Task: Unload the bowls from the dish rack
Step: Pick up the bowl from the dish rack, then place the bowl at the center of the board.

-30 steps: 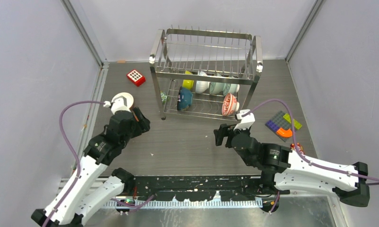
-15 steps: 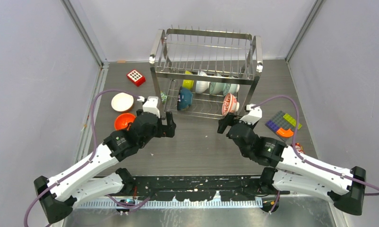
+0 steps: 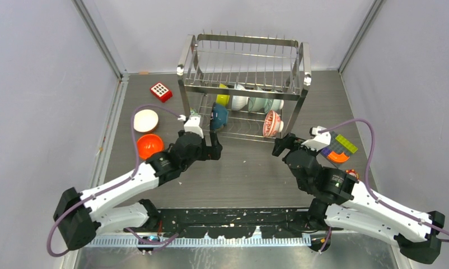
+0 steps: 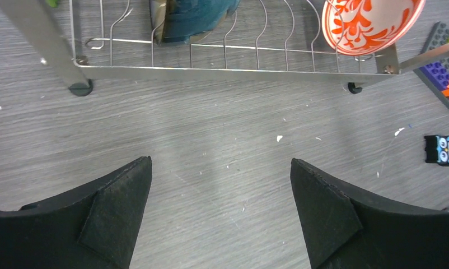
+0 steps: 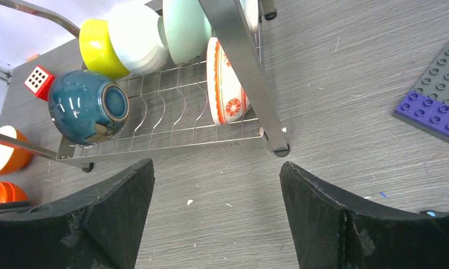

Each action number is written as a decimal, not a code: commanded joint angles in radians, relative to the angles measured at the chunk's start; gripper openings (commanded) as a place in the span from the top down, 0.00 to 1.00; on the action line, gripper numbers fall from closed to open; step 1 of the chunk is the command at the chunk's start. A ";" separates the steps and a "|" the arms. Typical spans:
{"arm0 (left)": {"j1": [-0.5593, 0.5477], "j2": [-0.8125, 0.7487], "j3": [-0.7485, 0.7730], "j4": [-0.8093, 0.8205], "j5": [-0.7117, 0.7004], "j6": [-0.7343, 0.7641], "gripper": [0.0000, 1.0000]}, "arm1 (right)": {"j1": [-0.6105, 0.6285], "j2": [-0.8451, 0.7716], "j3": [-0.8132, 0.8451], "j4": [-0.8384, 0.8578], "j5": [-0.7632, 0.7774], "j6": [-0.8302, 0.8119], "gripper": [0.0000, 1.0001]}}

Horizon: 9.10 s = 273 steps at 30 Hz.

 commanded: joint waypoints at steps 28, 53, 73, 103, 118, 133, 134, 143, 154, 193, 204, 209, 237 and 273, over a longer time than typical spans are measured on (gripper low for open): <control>-0.159 0.723 0.246 1.052 0.170 0.244 0.28 | -0.003 -0.209 -0.034 -0.043 0.028 -0.067 0.16; -0.055 0.944 0.437 1.006 0.430 0.193 0.54 | -0.003 -0.299 -0.049 -0.088 -0.034 -0.044 0.16; -0.055 1.016 0.489 0.935 0.416 0.198 0.73 | -0.002 -0.329 -0.058 -0.114 -0.034 -0.031 0.16; 0.028 0.986 0.371 1.268 0.573 0.020 1.00 | -0.002 -0.324 -0.075 -0.090 -0.038 -0.029 0.16; 0.061 1.015 0.365 1.499 0.630 -0.169 1.00 | -0.002 -0.335 -0.082 -0.100 -0.032 -0.029 0.16; 0.070 0.967 0.390 1.530 0.666 -0.205 1.00 | -0.003 -0.336 -0.074 -0.105 -0.034 -0.035 0.16; 0.071 0.958 0.387 1.528 0.667 -0.200 1.00 | -0.003 -0.336 -0.072 -0.105 -0.035 -0.035 0.16; 0.071 0.896 0.348 1.521 0.676 -0.190 1.00 | -0.003 -0.342 -0.069 -0.111 -0.037 -0.025 0.16; 0.070 0.815 0.278 1.545 0.702 -0.219 1.00 | -0.002 -0.351 -0.052 -0.123 -0.037 -0.023 0.16; -0.267 -0.101 0.053 0.289 0.398 0.444 1.00 | -0.003 -0.088 0.219 0.011 -0.443 -0.231 0.15; -0.512 -0.205 0.077 -0.150 0.043 0.632 1.00 | -0.002 0.119 0.244 0.043 -0.621 -0.210 0.15; -0.598 -0.165 0.109 -0.220 -0.060 0.758 1.00 | -0.002 0.210 0.292 -0.005 -0.705 -0.162 0.15; -0.661 -0.133 0.099 -0.303 0.073 0.875 1.00 | 0.094 0.685 0.600 -0.248 -0.747 -0.255 0.46; -0.661 -0.238 0.019 -0.265 -0.041 0.718 0.49 | 0.165 0.792 0.587 -0.209 -0.599 -0.261 0.99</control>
